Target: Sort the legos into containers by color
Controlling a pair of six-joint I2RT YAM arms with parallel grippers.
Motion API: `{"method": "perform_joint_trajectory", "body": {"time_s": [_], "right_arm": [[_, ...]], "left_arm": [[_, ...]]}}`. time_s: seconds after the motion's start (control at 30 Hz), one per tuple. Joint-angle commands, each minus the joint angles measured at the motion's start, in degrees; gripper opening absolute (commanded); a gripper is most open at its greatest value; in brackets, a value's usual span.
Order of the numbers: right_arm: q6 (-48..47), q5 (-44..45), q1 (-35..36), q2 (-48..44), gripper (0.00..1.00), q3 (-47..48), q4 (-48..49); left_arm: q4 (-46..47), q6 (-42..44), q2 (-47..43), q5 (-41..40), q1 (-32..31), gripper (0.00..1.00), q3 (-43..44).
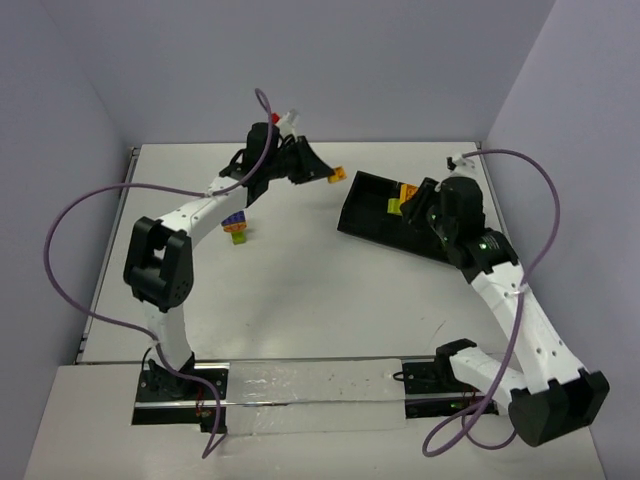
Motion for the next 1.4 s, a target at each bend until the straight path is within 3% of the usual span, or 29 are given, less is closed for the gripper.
{"method": "perform_joint_trajectory", "body": {"time_s": [0.0,0.2,0.37,0.57,0.67,0.77,0.83,1.0,1.07,1.37], "right_arm": [[-0.36,3.82,-1.13,-5.63,0.0,0.32,-5.62],[0.65,4.88,-1.47,-9.67,0.0,0.49,-10.15],[0.03,5.75,-1.62,-10.22,0.0,0.58,-11.49],[-0.41,5.46,-1.74,-8.67,0.0,0.49,-10.71],[-0.57,5.13,-1.74,-8.27,0.0,0.53,-10.14],[-0.59,4.46,-1.74,-8.01,0.0,0.67,-9.49],[-0.59,3.35,-1.74,-7.49,0.0,0.67,-8.6],[-0.29,-4.17,-1.65,-3.48,0.0,-0.04,-4.01],[0.83,-9.16,-1.3,-0.89,0.0,-0.9,-0.31],[3.49,-18.57,7.16,13.35,0.0,2.32,13.09]], "left_arm": [[-2.21,-0.61,9.71,0.1,-2.25,0.0,11.4],[-5.0,-1.12,23.2,-0.49,-5.11,0.0,29.12],[-5.29,-1.64,27.49,0.16,-5.67,0.02,32.97],[-5.79,-0.71,26.13,-0.18,-5.9,0.74,30.79],[-6.48,0.71,24.68,-0.34,-6.13,0.9,29.92],[-7.29,1.22,21.84,0.04,-6.55,0.93,28.81],[-8.11,2.64,16.27,0.25,-7.74,0.92,26.58],[-5.52,3.89,-3.0,-2.54,-8.42,0.65,9.07],[-5.42,3.72,-11.21,-3.58,-7.21,0.63,0.59],[-6.19,3.17,-30.88,-1.76,-1.98,0.99,-25.25]]}}
